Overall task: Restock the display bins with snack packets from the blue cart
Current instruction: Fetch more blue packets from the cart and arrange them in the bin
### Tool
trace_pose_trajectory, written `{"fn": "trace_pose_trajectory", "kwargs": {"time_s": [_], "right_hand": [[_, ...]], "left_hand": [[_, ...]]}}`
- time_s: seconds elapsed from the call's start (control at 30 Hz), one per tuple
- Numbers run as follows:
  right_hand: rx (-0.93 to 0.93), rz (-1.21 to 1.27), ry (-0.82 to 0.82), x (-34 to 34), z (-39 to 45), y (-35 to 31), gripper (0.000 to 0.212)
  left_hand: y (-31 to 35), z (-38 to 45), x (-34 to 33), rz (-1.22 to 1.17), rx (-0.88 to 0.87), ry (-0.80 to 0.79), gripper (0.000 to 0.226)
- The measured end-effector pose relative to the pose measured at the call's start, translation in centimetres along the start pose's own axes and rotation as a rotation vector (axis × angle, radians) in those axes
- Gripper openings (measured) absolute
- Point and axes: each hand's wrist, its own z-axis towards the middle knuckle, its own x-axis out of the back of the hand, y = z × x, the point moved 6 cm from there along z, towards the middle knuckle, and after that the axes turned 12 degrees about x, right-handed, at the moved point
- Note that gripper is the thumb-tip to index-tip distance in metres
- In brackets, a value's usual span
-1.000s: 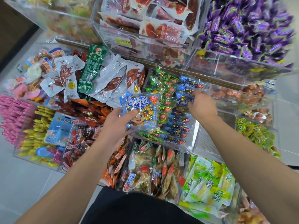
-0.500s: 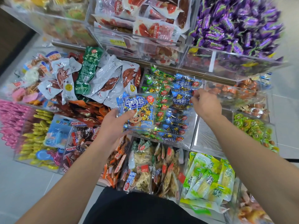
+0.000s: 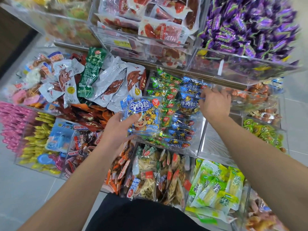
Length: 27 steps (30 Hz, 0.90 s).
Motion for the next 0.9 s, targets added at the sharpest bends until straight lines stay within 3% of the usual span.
{"fn": "trace_pose_trajectory", "kwargs": {"time_s": [0.13,0.27,0.37,0.57,0.73,0.83,0.9], "right_hand": [[0.019,0.301,0.085,0.4,-1.3,0.7,0.017],[-0.06,0.474,0.144,0.6,-2.7,1.4,0.014],[-0.128,0.479,0.193,0.8,-3.0,1.7,0.014],[-0.207,0.492,0.238,1.1,-3.6,1.9,0.018],[-0.208,0.554,0.308,2.9,-5.3,1.5,0.019],[-0.189,0.731,0.303,3.6,-6.8,-0.3,0.013],[-0.102,0.874,0.182,3.5,-7.6,-2.3,0.019]], "left_hand": [[0.1,-0.1,-0.1,0.012,0.002,0.005,0.078],[-0.1,-0.2,-0.7,0.009,0.002,-0.042,0.058],[-0.4,-0.1,-0.6,0.025,-0.005,-0.017,0.084],[-0.8,-0.2,-1.0,0.027,0.004,-0.023,0.085],[-1.4,0.2,-1.6,0.079,0.06,-0.054,0.061],[-2.1,0.1,-2.4,0.133,0.05,-0.078,0.06],[-2.5,-0.3,-3.1,0.192,0.029,-0.121,0.022]]}}
